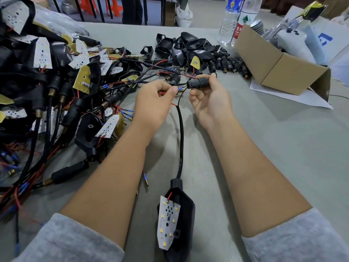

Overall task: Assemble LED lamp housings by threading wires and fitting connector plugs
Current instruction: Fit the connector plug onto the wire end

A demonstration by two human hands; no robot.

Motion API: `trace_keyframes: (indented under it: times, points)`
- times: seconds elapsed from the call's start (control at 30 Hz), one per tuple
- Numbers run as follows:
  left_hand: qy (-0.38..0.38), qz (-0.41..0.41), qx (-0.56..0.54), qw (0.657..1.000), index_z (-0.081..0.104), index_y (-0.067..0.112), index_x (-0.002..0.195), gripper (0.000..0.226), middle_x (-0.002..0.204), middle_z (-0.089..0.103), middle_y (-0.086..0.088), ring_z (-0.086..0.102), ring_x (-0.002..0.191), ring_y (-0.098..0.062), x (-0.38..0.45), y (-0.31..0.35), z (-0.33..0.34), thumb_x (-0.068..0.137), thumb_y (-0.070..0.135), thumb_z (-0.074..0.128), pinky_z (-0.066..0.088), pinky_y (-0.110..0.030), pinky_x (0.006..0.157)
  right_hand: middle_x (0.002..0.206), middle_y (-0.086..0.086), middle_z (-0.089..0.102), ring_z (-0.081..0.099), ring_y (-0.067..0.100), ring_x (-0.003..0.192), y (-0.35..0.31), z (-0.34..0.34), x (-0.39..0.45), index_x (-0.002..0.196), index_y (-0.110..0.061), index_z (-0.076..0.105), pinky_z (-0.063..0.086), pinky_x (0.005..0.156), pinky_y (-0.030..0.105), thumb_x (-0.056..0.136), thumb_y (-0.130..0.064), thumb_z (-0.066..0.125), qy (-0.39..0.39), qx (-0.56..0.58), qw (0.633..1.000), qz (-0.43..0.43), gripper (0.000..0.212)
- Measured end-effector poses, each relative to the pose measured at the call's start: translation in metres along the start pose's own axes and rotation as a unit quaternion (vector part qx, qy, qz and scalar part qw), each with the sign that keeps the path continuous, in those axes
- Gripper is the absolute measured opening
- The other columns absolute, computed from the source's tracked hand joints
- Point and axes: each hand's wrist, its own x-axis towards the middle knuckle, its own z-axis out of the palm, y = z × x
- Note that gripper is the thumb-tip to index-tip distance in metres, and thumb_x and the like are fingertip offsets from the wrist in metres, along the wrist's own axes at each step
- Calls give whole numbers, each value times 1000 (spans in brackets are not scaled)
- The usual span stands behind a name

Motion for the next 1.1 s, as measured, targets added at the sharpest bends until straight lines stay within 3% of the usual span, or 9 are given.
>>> trace_keyframes:
  times: [0.1, 0.33, 0.53, 0.73, 0.93, 1.1]
  points:
    - [1, 0, 9, 1000, 67, 22, 86, 10, 66, 58, 12, 53, 60, -1, 0, 0, -1, 94, 25, 63, 40, -9, 56, 58, 4, 64, 52, 12, 39, 0, 0, 1, 85, -9, 56, 44, 42, 20, 107, -28, 34, -2, -9, 1000, -1, 37]
    - [-11, 2, 15, 1000, 66, 21, 87, 9, 66, 56, 13, 50, 57, 3, 0, 0, -1, 94, 25, 62, 36, -6, 54, 53, 1, 62, 52, 10, 38, 1, -3, 5, 85, -9, 56, 44, 41, 20, 107, -29, 34, 10, -56, 998, -13, 37]
    - [-12, -6, 6, 1000, 64, 28, 73, 19, 57, 52, 12, 44, 46, 6, 1, 1, -2, 91, 23, 67, 35, -8, 50, 55, 1, 64, 53, 10, 38, 2, -3, 6, 84, -10, 55, 44, 43, 20, 107, -29, 33, -5, -75, 997, -20, 37]
    - [-26, -4, 9, 1000, 67, 20, 79, 11, 60, 52, 9, 43, 46, 7, 1, 1, -3, 90, 20, 69, 33, -6, 50, 55, 1, 63, 52, 10, 38, 1, -4, 5, 84, -10, 56, 43, 42, 20, 107, -29, 34, 3, -87, 996, -19, 37]
    - [-32, -3, -11, 999, 66, 23, 77, 15, 56, 50, 10, 43, 45, 4, 0, 2, -1, 92, 21, 66, 34, -9, 49, 57, 2, 58, 50, 10, 42, 2, 0, 0, 85, -10, 56, 42, 46, 21, 106, -27, 37, -40, -138, 989, -28, 33]
    - [-14, -36, -77, 996, 69, 23, 77, 23, 58, 55, 8, 47, 51, -4, 0, 4, 1, 97, 25, 59, 43, -20, 57, 58, 1, 61, 52, 9, 43, 3, 4, -1, 90, -8, 57, 45, 47, 19, 105, -30, 39, -56, -109, 992, -16, 33]
